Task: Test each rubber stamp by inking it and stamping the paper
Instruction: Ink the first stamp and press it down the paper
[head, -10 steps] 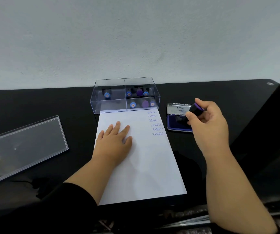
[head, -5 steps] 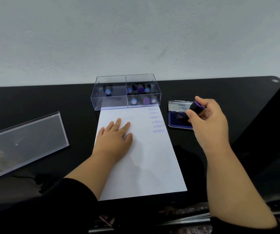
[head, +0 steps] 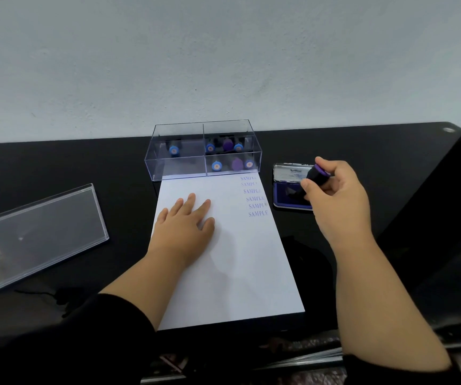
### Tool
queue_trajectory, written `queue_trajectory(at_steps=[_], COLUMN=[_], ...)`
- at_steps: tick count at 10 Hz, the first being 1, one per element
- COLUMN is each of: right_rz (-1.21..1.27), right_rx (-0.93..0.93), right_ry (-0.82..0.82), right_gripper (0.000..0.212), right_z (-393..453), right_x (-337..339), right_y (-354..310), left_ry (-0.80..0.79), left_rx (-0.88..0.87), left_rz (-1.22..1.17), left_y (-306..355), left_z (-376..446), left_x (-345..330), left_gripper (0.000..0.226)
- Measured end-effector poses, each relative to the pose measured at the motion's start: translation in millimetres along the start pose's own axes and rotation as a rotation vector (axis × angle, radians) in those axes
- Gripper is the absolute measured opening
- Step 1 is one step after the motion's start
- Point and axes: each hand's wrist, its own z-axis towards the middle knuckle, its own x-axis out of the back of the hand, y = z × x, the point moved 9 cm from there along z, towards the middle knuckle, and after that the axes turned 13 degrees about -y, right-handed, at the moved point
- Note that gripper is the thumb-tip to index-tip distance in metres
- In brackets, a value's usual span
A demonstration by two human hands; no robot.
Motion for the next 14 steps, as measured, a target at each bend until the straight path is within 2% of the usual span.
queue_trajectory(at_steps=[7, 10, 14], right_rz=[-0.08, -0.416, -0.517], right_rx=[-0.008, 0.002, -0.03], right_ry=[0.004, -0.041, -0.084], right_gripper=[0.033, 0.035, 0.036], right_z=[4, 24, 38], right_x=[0, -5, -14], right_y=[3, 10, 25], left_ry=[0.0, 0.013, 0.01], left_rx=[-0.005, -0.011, -0.017], left_rz=[-0.01, -0.015, -0.002], left_y=[0, 0, -1], left_z=[0, 0, 2], left_x=[0, 0, -1], left_gripper=[0.051, 0.05, 0.051])
